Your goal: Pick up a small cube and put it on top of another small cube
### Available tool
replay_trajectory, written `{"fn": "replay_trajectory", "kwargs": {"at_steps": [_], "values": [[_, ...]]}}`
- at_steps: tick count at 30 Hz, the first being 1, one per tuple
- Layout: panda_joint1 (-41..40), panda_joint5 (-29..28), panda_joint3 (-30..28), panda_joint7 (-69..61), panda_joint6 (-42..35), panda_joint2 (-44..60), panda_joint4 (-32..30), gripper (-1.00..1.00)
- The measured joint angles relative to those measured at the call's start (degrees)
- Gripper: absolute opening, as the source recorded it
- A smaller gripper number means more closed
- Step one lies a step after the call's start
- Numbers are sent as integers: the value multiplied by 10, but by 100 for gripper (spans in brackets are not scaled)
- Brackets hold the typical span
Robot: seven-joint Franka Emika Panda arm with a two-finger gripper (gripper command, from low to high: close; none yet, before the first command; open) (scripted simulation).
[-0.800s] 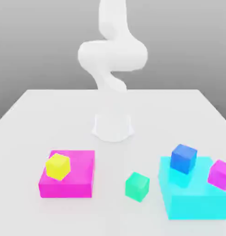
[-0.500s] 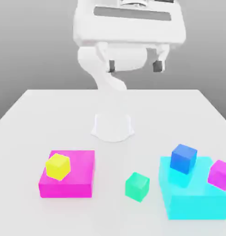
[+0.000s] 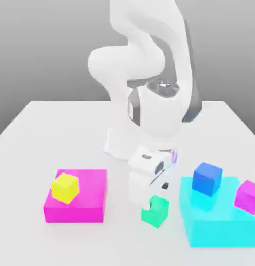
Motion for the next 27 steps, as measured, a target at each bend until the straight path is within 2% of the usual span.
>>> {"fn": "replay_trajectory", "kwargs": {"at_steps": [2, 3, 10, 18, 27], "values": [[-14, 5, 15, -3, 34, 41, 7, 0], [-14, 9, 17, -6, 43, 52, 8, -100], [-16, 7, 18, -5, 40, 49, 8, -100], [-3, -30, -3, 19, -84, -96, -8, -100], [88, -39, 54, 117, -275, -127, 163, -100]]}}
